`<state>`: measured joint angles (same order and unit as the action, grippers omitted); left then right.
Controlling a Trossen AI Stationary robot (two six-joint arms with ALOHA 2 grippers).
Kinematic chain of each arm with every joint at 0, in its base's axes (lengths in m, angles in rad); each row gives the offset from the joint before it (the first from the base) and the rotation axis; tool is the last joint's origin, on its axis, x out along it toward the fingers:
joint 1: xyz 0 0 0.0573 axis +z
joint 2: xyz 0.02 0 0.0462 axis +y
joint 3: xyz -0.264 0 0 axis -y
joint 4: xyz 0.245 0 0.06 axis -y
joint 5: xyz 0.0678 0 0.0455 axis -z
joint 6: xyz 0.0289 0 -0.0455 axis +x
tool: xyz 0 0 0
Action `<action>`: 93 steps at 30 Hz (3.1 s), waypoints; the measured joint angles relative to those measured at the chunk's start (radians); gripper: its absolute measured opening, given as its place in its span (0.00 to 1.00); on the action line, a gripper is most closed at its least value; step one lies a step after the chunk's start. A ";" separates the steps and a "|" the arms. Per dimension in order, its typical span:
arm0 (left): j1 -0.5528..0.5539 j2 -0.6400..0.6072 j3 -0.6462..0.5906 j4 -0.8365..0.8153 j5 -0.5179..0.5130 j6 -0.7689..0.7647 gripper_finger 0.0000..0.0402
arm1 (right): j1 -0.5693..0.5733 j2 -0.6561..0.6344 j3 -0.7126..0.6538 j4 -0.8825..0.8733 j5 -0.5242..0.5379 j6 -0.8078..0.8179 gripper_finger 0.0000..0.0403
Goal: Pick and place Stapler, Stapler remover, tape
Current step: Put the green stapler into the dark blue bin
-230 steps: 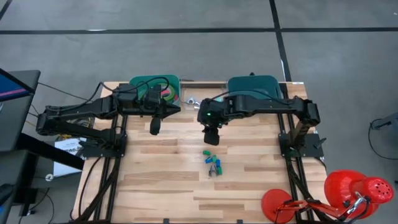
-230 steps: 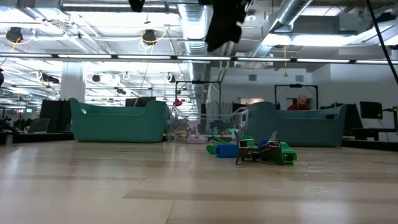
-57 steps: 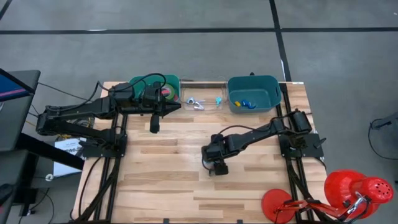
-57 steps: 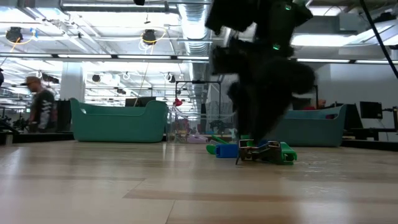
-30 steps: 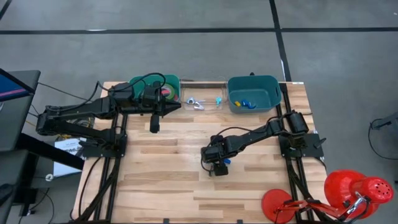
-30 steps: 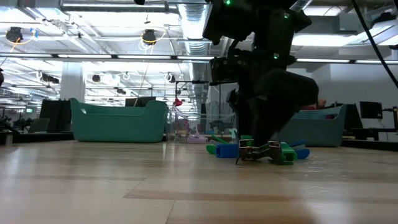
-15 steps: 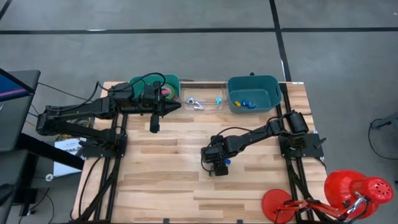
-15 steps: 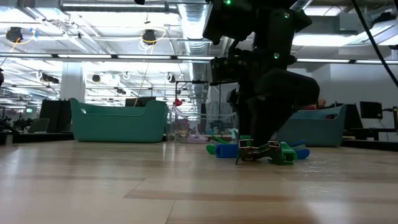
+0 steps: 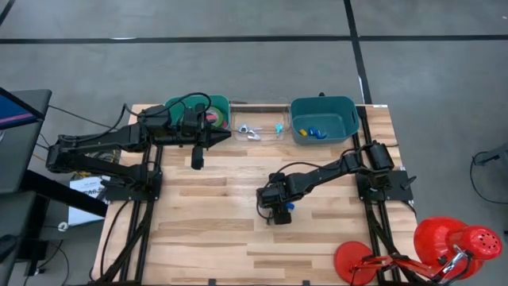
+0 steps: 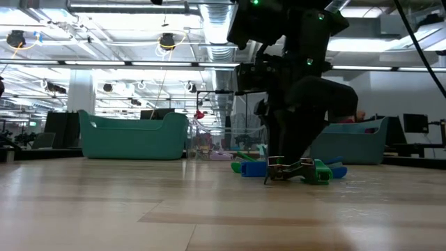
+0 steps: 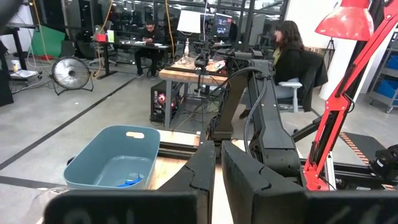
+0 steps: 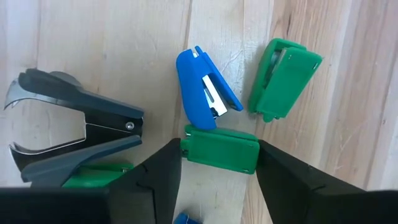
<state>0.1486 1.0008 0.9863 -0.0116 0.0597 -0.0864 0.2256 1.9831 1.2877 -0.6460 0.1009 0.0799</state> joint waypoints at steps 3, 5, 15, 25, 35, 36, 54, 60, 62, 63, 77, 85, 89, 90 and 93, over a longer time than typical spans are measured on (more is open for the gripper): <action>0.000 0.000 0.000 0.000 0.000 0.000 0.05 | 0.000 0.000 0.000 0.000 0.000 0.000 0.46; 0.000 0.000 0.000 0.000 0.000 0.000 0.05 | 0.000 0.000 0.000 0.000 0.000 0.000 0.47; 0.000 0.000 0.000 0.009 0.000 0.000 0.05 | 0.000 -0.043 0.000 -0.027 0.002 -0.001 0.47; 0.000 0.000 0.000 0.015 0.000 0.000 0.05 | -0.006 -0.117 0.000 -0.054 0.002 -0.001 0.47; 0.000 0.000 0.000 0.021 0.000 0.000 0.05 | -0.054 -0.177 0.000 -0.025 0.005 -0.011 0.47; 0.000 0.000 0.000 0.021 0.000 0.000 0.05 | -0.060 -0.184 0.000 -0.013 0.005 -0.011 0.47; 0.000 0.000 0.000 0.031 0.000 0.000 0.05 | -0.197 -0.329 0.000 0.051 0.005 -0.056 0.46; 0.000 0.000 0.000 0.033 0.000 0.000 0.05 | -0.248 -0.374 0.000 0.046 0.005 -0.056 0.47; 0.000 0.000 0.000 0.034 0.000 0.000 0.05 | -0.273 -0.389 -0.001 0.045 0.005 -0.056 0.47; 0.000 0.000 0.000 0.035 0.000 0.000 0.05 | -0.286 -0.397 0.000 0.046 0.005 -0.056 0.47; 0.000 0.000 0.000 0.037 0.000 0.000 0.05 | -0.547 -0.496 -0.001 -0.016 0.005 -0.055 0.48; 0.000 0.000 0.000 0.037 0.000 0.000 0.05 | -0.684 -0.500 -0.001 -0.118 0.005 -0.061 0.47; 0.000 0.000 0.000 0.038 0.000 0.000 0.05 | -0.744 -0.500 -0.001 -0.152 0.005 -0.061 0.47; 0.000 0.000 0.000 0.038 0.000 0.000 0.05 | -0.758 -0.500 -0.001 -0.163 0.005 -0.061 0.47; 0.000 0.000 0.000 0.038 0.000 0.000 0.05 | -0.795 -0.500 -0.001 -0.191 0.005 -0.056 0.47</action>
<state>0.1486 1.0007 0.9863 0.0264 0.0597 -0.0864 -0.5697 1.4830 1.2869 -0.8372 0.1062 0.0238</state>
